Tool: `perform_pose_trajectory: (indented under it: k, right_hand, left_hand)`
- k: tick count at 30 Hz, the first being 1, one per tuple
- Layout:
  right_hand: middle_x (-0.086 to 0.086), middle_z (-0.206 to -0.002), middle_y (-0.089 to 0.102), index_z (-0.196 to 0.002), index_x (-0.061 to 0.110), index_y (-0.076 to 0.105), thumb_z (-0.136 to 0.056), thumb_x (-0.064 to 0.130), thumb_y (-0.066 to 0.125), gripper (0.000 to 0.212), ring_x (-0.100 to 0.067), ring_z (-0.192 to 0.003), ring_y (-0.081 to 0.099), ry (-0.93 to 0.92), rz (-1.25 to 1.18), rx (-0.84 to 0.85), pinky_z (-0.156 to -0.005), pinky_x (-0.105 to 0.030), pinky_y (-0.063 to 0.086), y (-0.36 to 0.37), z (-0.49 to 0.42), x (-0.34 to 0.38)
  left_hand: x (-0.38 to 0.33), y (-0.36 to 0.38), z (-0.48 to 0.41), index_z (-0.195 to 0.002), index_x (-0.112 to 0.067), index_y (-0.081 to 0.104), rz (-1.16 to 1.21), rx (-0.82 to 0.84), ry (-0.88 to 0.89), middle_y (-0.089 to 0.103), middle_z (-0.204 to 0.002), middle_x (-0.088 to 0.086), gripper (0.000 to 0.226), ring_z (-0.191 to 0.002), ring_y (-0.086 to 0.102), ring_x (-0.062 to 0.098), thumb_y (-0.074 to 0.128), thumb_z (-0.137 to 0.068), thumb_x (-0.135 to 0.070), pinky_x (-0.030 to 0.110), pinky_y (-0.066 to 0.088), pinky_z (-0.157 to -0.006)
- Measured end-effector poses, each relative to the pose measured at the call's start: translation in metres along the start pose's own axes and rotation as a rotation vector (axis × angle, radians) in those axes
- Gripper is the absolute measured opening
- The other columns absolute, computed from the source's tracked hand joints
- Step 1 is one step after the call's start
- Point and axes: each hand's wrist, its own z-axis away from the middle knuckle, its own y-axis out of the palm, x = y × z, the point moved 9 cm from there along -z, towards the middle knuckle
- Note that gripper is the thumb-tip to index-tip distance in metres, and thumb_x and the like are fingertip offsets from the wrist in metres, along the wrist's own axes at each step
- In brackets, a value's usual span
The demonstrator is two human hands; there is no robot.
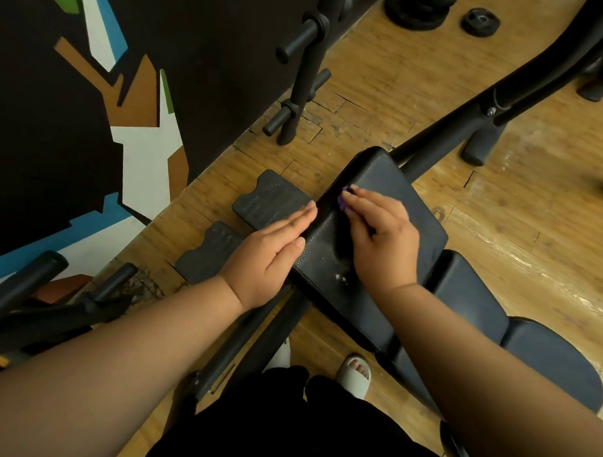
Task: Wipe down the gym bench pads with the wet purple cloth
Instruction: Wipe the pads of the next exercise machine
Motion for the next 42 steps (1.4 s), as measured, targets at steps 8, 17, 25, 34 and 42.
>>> perform_pose_trajectory:
  k: [8, 17, 25, 34, 42]
  right_hand:
    - [-0.005, -0.113, 0.069, -0.108, 0.009, 0.072, -0.091, 0.012, 0.062, 0.020, -0.017, -0.107, 0.061, -0.176, -0.046, 0.131, -0.096, -0.028, 0.046, 0.005, 0.008, 0.017]
    - [-0.006, -0.115, 0.068, -0.110, 0.007, 0.072, -0.091, 0.010, 0.063, 0.021, -0.018, -0.104, 0.060, -0.316, -0.084, 0.226, -0.095, -0.027, 0.044, 0.009, 0.037, 0.036]
    - [-0.006, -0.115, 0.068, -0.109, 0.007, 0.072, -0.090, 0.008, 0.065, 0.021, -0.017, -0.102, 0.059, -0.318, -0.124, 0.243, -0.092, -0.027, 0.045, 0.010, 0.053, 0.042]
    - [-0.007, -0.118, 0.068, -0.111, 0.007, 0.072, -0.091, 0.009, 0.063, 0.021, -0.020, -0.103, 0.061, -0.353, -0.152, 0.290, -0.093, -0.032, 0.047, 0.007, 0.052, 0.031]
    - [-0.012, -0.113, 0.069, -0.110, 0.004, 0.072, -0.091, 0.006, 0.058, 0.023, -0.023, -0.104, 0.057, -0.560, -0.069, 0.309, -0.097, -0.030, 0.044, 0.012, 0.043, 0.042]
  left_hand:
    - [0.000, 0.000, 0.002, -0.150, -0.019, 0.024, -0.028, 0.069, -0.009, 0.029, -0.156, -0.008, 0.053, -0.142, 0.022, -0.006, 0.029, -0.098, -0.022, 0.012, 0.018, -0.114]
    - [0.000, 0.002, 0.007, -0.151, -0.025, 0.020, -0.046, 0.077, -0.077, 0.024, -0.156, -0.012, 0.051, -0.143, 0.017, -0.007, 0.026, -0.101, -0.028, 0.009, 0.015, -0.114]
    - [0.002, -0.002, 0.017, -0.150, -0.030, 0.026, -0.054, 0.012, -0.181, 0.030, -0.154, -0.013, 0.047, -0.141, 0.022, -0.007, 0.028, -0.103, -0.032, 0.011, 0.020, -0.113]
    - [-0.003, -0.002, 0.026, -0.151, -0.035, 0.024, -0.133, 0.010, -0.322, 0.032, -0.155, -0.009, 0.046, -0.141, 0.025, 0.002, 0.029, -0.106, -0.029, 0.021, 0.023, -0.114]
    - [-0.009, 0.000, 0.028, -0.151, -0.036, 0.024, -0.118, -0.017, -0.391, 0.029, -0.156, -0.013, 0.045, -0.135, 0.023, -0.005, 0.028, -0.106, -0.028, 0.016, 0.021, -0.108]
